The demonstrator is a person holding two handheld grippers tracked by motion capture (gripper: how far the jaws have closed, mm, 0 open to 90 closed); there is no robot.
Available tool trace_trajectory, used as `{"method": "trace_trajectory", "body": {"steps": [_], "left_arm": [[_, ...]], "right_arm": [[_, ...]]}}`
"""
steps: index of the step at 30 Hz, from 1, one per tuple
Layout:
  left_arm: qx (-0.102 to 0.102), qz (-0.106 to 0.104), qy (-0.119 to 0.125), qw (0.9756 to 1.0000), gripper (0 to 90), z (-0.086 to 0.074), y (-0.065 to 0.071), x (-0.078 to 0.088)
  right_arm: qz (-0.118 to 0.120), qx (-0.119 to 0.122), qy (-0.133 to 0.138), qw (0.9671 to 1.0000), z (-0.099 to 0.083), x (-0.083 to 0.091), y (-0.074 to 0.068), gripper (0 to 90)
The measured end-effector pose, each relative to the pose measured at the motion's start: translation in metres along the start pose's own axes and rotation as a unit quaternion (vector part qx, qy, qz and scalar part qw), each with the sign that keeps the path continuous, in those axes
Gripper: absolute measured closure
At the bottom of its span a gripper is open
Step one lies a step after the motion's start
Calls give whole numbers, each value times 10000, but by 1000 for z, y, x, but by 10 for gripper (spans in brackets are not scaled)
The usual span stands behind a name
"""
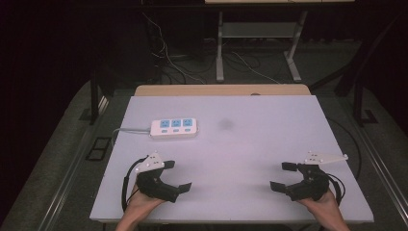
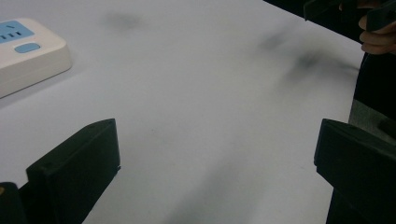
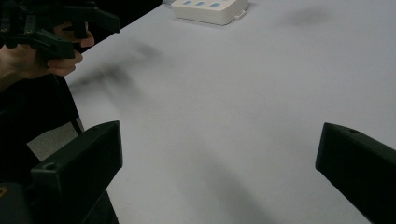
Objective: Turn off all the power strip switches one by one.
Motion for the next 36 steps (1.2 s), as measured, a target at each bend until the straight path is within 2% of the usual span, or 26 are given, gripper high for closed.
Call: {"method": "trace_trajectory", "body": {"steps": [6, 14, 28, 36], "left_arm": [[-128, 23, -153, 9998, 0, 8, -2, -3], [-159, 80, -319, 9993, 0, 16, -10, 0], [-191, 125, -461, 9987, 0, 31, -21, 10], [-274, 149, -664, 9973, 0, 39, -27, 10]], "right_arm": [[14, 40, 5, 10000, 0, 0, 0, 4], [-3, 48, 6, 10000, -1, 1, 0, 4], [50, 80, 4, 10000, -1, 0, -2, 4], [34, 74, 0, 10000, -2, 0, -1, 4]]}}
Point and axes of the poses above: each handheld gripper's, and its own axes: x roughly backward along the jaws, z roughly out of its top, y roughly to its right, the point moved 8 cm from there along -x, roughly forward along the jaws, and after that the axes turned 6 degrees about x, right-handed, at the moved point
